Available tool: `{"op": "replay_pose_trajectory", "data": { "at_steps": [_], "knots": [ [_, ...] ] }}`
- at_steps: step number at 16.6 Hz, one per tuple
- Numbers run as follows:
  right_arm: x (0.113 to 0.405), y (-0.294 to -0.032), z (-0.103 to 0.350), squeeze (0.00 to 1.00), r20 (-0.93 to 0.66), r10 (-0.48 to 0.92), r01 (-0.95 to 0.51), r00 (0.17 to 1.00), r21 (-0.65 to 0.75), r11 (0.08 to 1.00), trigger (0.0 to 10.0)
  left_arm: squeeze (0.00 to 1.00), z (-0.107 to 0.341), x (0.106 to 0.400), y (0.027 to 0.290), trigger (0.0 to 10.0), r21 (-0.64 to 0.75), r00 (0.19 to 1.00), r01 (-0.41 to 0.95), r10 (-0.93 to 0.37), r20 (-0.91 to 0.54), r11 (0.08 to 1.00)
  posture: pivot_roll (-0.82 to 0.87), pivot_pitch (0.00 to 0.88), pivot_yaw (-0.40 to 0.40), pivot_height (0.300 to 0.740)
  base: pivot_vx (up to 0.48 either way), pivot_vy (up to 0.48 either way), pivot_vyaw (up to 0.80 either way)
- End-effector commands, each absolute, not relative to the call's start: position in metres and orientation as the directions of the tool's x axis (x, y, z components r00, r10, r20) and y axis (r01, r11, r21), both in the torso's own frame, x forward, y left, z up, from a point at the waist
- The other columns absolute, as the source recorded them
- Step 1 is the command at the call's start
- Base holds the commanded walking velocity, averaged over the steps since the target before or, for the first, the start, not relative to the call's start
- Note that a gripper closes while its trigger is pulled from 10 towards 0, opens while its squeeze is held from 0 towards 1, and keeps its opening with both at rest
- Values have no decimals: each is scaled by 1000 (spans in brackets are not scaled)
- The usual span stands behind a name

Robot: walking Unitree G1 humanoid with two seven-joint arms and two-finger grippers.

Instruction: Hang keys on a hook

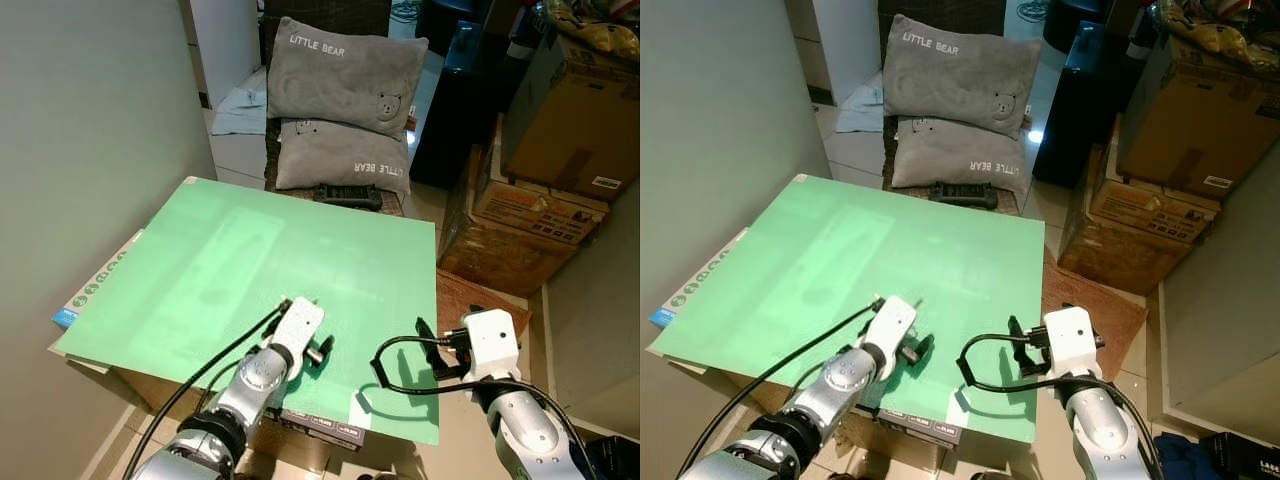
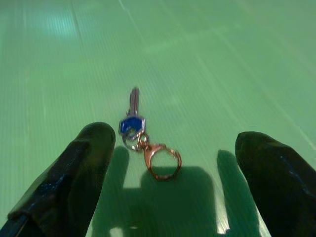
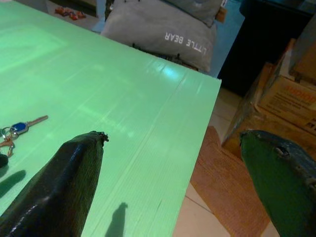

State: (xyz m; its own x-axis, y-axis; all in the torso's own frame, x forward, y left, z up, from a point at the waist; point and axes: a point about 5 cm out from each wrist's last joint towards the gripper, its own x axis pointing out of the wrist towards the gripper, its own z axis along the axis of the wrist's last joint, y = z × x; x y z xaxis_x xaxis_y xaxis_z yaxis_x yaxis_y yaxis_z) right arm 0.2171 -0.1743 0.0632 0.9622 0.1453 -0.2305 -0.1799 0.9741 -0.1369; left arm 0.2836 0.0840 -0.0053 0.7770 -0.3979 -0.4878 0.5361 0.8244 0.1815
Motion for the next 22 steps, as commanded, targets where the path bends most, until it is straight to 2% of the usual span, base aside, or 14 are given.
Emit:
{"op": "replay_pose_trajectory", "data": {
  "at_steps": [1, 6, 9, 18, 22],
  "knots": [
    [217, -178, 67, 0, -222, 141, -175, 965, -141, 974, 10000, 0, -9, 280, 82, 10000, 187, 768, 541, -392, -506, 820, -186, 98, -22, 740, 0, 0, 0],
    [214, -173, 70, 0, -214, 180, -215, 960, -158, 964, 10000, 0, -16, 274, 76, 10000, 156, 746, 544, -391, -539, 824, -193, 107, -28, 740, 0, 0, 0],
    [203, -157, 66, 0, -229, 295, -333, 928, -150, 931, 10000, 0, -17, 275, 77, 10000, 121, 762, 479, -344, -549, 869, -198, 107, -18, 740, 0, 0, 0],
    [192, -160, 57, 0, -302, 300, -358, 905, -161, 920, 10000, 0, -15, 275, 66, 10000, 88, 764, 470, -354, -539, 878, -214, 96, -23, 740, 0, 0, 0],
    [190, -159, 57, 0, -308, 310, -370, 900, -160, 915, 10000, 0, -7, 287, 72, 10000, 51, 798, 363, -282, -532, 930, -220, 89, -26, 740, 0, 0, 0]
  ]
}}
